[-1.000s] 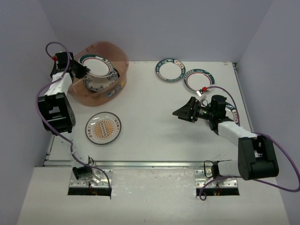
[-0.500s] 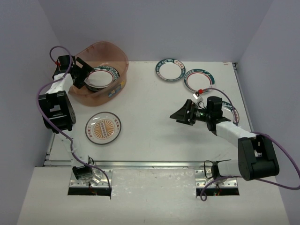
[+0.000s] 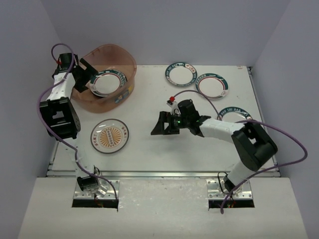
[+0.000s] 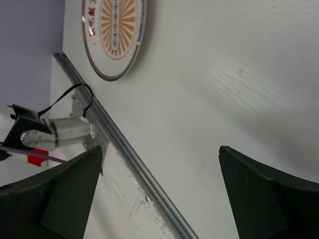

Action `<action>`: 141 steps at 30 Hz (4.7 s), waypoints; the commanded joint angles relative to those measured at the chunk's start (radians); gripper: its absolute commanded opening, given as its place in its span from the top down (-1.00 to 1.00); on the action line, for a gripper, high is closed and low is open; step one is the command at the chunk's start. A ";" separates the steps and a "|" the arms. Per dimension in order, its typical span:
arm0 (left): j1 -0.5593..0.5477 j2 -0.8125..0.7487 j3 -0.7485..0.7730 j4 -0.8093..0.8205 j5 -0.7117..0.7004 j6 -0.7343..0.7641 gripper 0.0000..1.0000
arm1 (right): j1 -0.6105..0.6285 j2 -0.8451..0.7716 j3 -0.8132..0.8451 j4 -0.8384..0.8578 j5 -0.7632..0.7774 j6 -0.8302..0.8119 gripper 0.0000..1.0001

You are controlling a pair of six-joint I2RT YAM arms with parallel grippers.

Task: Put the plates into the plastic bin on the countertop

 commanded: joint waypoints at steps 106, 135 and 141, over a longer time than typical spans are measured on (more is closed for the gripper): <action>0.022 -0.167 -0.165 0.230 -0.148 -0.100 -0.30 | -0.454 -0.446 -0.066 -0.372 -0.002 -0.211 -0.98; -0.037 -1.155 -1.058 0.366 0.411 0.113 -1.00 | -0.794 0.277 0.496 -0.397 0.583 0.153 -0.98; -0.055 -1.167 -1.074 0.366 0.439 0.113 -1.00 | -0.854 0.423 0.638 -0.376 0.497 0.021 -0.98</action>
